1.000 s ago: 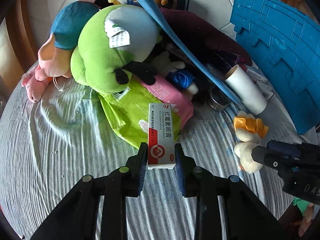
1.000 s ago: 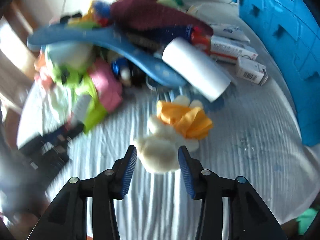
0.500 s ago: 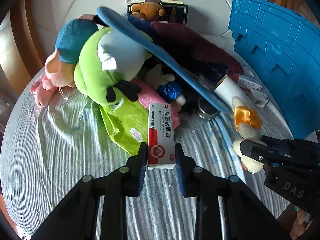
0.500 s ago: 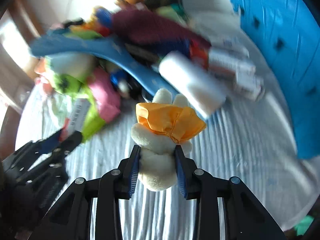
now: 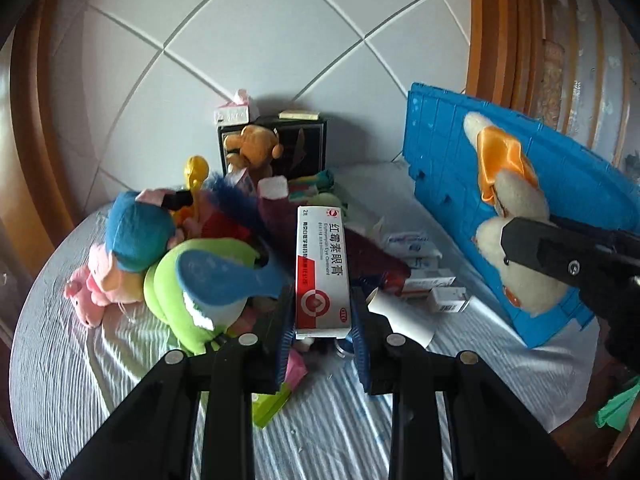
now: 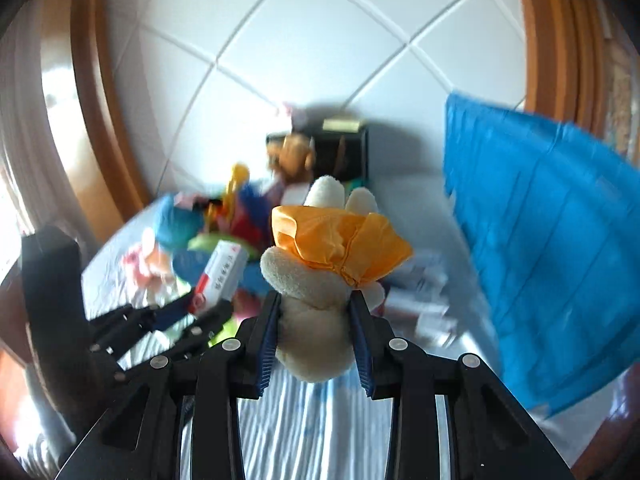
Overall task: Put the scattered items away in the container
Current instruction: 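Lift the ointment box with the left gripper while the right grasps the white plush duck, then carry the ointment box and plush duck into the blue bin and open both grippers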
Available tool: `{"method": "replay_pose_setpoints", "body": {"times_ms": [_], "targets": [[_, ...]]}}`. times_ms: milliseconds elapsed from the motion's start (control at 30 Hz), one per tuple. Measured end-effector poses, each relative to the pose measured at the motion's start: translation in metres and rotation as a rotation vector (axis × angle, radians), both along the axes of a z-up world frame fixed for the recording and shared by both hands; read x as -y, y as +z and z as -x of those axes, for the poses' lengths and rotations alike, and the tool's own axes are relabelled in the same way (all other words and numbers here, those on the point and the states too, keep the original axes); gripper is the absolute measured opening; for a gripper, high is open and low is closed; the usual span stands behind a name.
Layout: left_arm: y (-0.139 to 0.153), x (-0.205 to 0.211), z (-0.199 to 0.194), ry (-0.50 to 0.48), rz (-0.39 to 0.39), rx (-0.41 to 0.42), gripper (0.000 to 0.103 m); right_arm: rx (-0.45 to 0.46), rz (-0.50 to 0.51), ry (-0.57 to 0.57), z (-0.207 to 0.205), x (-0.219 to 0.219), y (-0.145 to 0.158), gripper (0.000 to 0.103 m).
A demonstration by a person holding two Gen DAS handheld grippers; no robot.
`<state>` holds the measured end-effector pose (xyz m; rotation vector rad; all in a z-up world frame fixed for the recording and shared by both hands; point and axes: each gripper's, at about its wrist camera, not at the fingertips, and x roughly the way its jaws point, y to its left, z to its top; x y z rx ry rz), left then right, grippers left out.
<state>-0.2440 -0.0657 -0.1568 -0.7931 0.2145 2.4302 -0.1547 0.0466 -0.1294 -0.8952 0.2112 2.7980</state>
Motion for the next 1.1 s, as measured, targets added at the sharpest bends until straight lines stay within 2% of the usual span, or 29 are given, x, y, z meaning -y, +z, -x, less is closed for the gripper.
{"method": "replay_pose_setpoints", "body": {"times_ms": [133,267,367,533,633,700,800,900,1000,1100], "targets": [[0.033,-0.029,-0.002,-0.048,-0.051,-0.063,0.026,-0.066,-0.065,-0.044,-0.013,-0.02,0.033,0.033],[0.07,-0.075,-0.009,-0.109,-0.096,-0.131,0.026,-0.126,-0.122,-0.111,-0.029,-0.061,0.062,0.033],[0.098,-0.125,-0.018,-0.151,-0.117,-0.184,0.026,-0.17,-0.166,-0.158,-0.044,-0.103,0.084,0.033],[0.147,-0.23,-0.039,-0.211,-0.15,-0.254,0.026,-0.247,-0.243,-0.217,-0.068,-0.199,0.121,0.034],[0.172,-0.302,-0.045,-0.245,-0.153,-0.21,0.026,-0.239,-0.232,-0.233,-0.072,-0.271,0.137,0.034],[0.179,-0.357,-0.038,-0.249,-0.103,-0.145,0.026,-0.197,-0.195,-0.235,-0.067,-0.322,0.142,0.034],[0.166,-0.434,-0.021,-0.226,0.035,-0.052,0.026,-0.077,-0.156,-0.225,-0.05,-0.387,0.132,0.034],[0.122,-0.488,0.012,-0.184,0.187,0.148,0.026,0.045,-0.08,-0.203,-0.03,-0.436,0.106,0.035],[0.071,-0.516,0.036,-0.125,0.332,0.261,0.026,0.169,0.019,-0.165,-0.005,-0.472,0.072,0.035],[0.033,-0.522,0.05,-0.099,0.41,0.352,0.026,0.266,0.077,-0.135,0.016,-0.493,0.039,0.035]]}}
